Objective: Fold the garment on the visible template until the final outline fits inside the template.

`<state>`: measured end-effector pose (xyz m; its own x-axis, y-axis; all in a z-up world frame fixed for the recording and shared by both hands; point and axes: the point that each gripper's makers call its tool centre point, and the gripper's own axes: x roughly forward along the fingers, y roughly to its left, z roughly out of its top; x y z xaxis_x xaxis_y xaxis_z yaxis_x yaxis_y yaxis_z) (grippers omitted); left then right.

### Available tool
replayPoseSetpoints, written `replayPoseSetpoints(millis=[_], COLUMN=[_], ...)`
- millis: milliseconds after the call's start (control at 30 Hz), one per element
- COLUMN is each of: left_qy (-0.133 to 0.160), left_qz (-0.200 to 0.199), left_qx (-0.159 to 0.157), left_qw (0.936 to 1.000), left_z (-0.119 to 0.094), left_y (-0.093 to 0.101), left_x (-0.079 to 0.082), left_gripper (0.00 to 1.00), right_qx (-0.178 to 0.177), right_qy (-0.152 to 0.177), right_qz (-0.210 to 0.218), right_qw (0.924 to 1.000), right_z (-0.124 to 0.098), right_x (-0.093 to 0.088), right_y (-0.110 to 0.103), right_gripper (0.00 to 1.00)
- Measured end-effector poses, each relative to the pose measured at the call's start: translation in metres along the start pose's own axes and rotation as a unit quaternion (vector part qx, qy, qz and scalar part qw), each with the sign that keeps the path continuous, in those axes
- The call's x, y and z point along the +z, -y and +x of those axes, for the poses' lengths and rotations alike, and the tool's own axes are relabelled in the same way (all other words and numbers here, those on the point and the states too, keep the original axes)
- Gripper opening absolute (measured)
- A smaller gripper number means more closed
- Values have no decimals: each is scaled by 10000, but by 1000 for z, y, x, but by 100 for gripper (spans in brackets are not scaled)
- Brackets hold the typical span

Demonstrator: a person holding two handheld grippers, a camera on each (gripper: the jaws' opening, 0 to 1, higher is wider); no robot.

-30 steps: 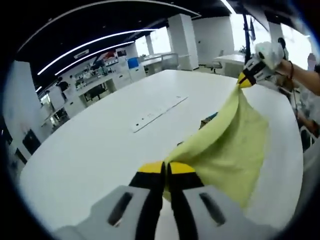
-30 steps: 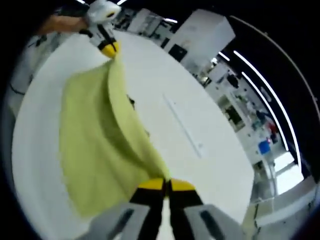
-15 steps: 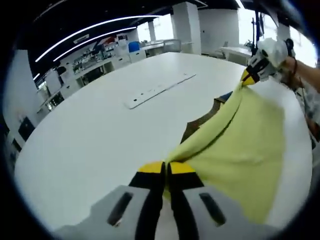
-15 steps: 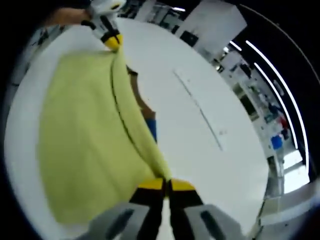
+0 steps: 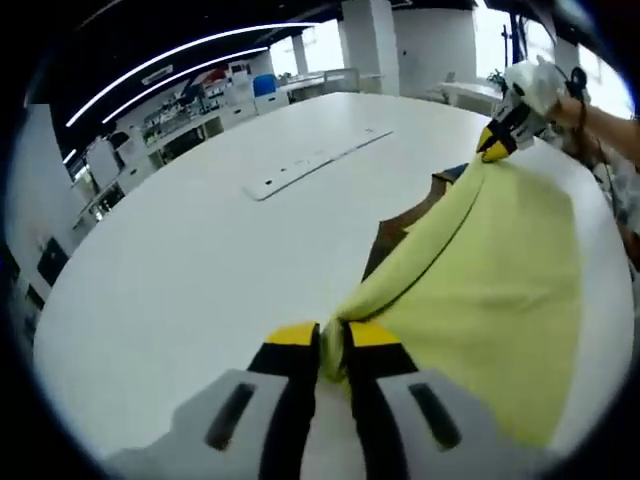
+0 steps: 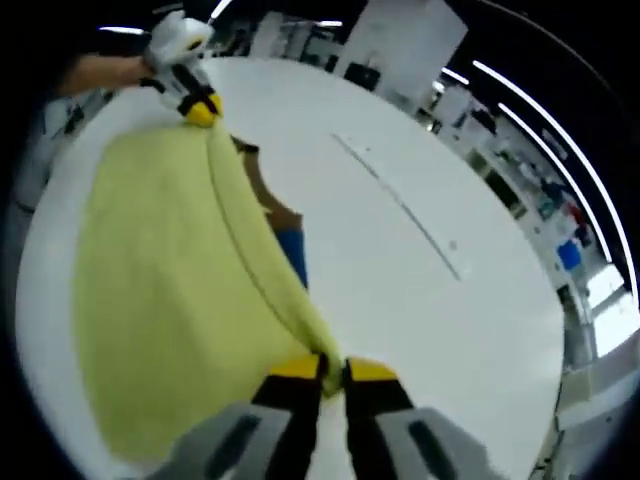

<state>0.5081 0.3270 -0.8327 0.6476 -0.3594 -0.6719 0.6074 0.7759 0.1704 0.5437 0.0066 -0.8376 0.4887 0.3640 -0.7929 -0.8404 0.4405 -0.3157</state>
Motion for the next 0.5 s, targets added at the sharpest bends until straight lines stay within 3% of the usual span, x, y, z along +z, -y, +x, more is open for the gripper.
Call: replayPoseSetpoints(millis=[167,333,433,500], left_qy=[65,34,-118,-176], left_qz=[219,495,778,946], left_qx=[-140,-321,-326,-139], left_qw=[9996,9983,9964,9953], left_z=[-11,-13,-11,-9], left_y=[2,7,7,1], left_x=[0,-3,-9,-12], left_gripper=[10,12,12,10], right_qx=[84,172,166,107], right_qy=[203,176,22,23], right_qz=[-9,-319,-437,-515], right_qw=[9998,9992,9989,9986], right_z=[-15,-10,-4,2], right_x=[7,8,3,2], right_y=[-8,-13,-13,-13], right_gripper=[9,11,10,7])
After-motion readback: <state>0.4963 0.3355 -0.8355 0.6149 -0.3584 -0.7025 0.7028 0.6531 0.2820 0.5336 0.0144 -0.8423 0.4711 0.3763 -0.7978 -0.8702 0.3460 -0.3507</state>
